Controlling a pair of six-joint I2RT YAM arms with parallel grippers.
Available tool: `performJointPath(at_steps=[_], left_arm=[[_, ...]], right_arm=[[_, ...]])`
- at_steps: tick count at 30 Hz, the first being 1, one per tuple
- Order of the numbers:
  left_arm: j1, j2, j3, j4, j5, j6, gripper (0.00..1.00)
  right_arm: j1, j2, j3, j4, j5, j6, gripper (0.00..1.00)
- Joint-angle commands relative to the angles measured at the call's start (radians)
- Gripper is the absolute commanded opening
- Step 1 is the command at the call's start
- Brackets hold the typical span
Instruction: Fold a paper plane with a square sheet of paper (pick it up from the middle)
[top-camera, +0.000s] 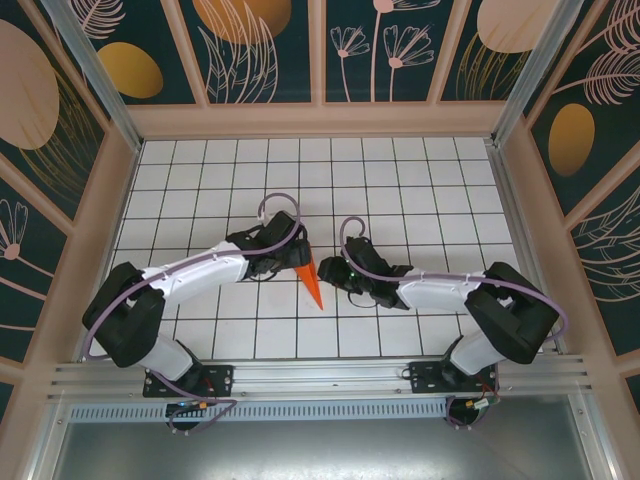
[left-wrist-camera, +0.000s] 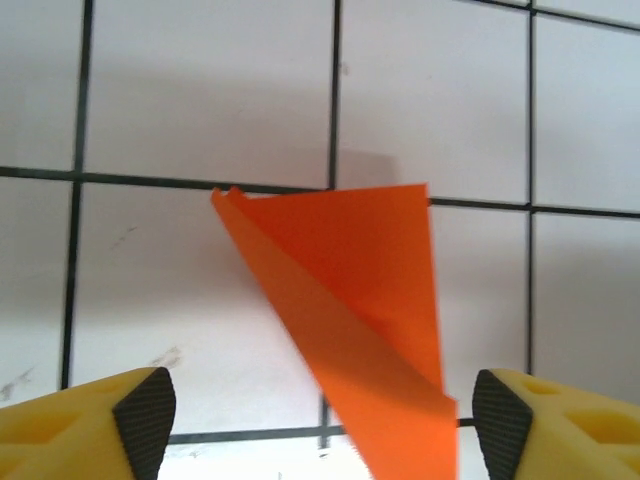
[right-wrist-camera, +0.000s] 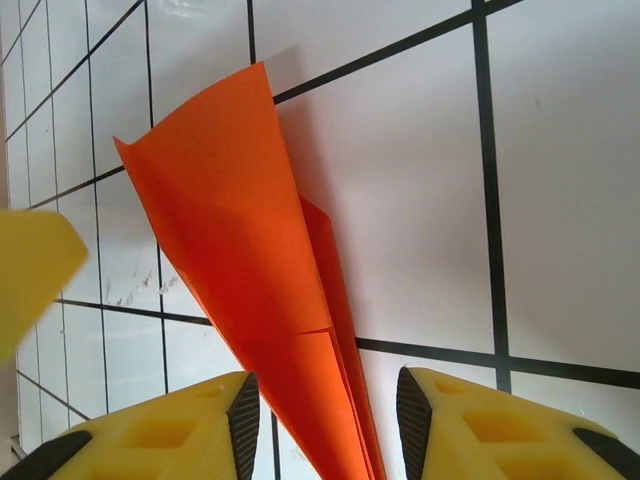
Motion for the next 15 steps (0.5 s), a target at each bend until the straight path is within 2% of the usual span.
performJointPath(at_steps=[1, 6, 12, 15], left_arm=[[0.007, 0.068, 0.083, -0.011, 0.025, -0.005, 0.84], [0.009, 0.156, 0.141, -0.075, 0.001, -0.011, 0.84], [0.013, 0.163, 0.111, -0.078, 0.012, -0.013, 0.81], [0.016, 0.195, 0.088, -0.074, 0.025, -0.015, 0.76]], right_arm=[[-0.004, -0.029, -0.031, -0.004, 0.025, 0.019, 0.44], [-0.004, -0.044, -0.035, -0.003, 0.031, 0.020, 0.45], [-0.005, -0.018, -0.028, 0.022, 0.011, 0.013, 0.45], [-0.004, -0.002, -0.013, 0.023, 0.009, 0.002, 0.45]])
